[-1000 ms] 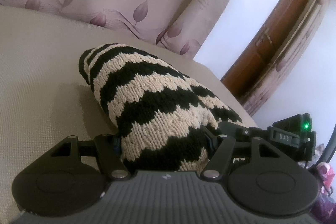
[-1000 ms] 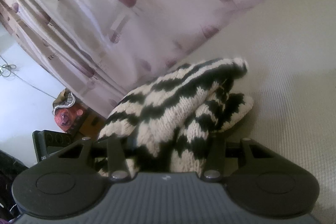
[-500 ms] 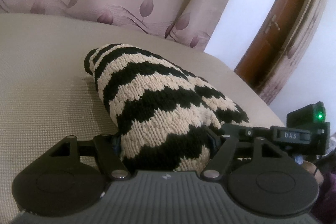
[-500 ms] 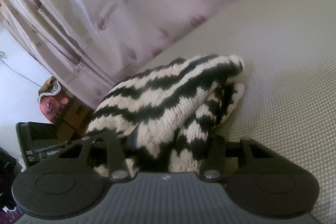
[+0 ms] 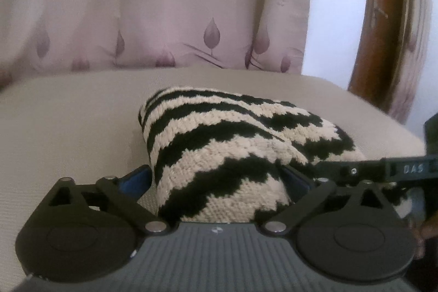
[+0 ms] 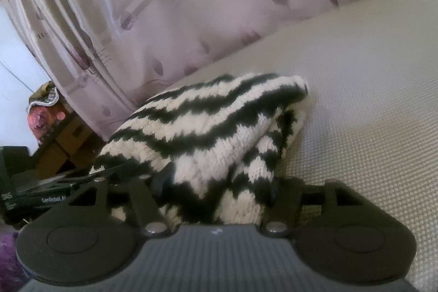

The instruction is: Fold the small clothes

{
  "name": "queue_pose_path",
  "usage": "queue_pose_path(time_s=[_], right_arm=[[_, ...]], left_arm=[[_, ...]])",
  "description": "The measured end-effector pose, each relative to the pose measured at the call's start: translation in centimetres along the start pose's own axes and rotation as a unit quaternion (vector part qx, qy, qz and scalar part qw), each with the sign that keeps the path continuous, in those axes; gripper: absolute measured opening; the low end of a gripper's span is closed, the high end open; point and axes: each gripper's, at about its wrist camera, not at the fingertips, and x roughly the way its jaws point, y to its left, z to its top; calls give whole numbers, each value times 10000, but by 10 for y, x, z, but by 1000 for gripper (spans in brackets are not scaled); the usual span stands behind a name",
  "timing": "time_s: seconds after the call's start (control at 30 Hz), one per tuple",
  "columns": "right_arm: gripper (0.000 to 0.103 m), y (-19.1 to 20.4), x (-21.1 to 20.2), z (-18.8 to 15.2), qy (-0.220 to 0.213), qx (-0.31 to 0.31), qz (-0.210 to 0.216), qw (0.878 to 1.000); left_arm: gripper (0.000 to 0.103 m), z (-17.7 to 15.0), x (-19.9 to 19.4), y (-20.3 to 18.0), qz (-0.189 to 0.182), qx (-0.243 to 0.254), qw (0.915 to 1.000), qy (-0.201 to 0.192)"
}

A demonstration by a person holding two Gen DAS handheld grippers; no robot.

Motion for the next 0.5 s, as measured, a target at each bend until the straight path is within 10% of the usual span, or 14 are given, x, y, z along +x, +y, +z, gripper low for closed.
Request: queue_pose_path(time_s=[0.5], right_arm=[[72, 52, -64, -35, -1091, -730, -600, 9895]], left_arm=[[103, -3, -44, -35, 755, 115, 9952, -612]])
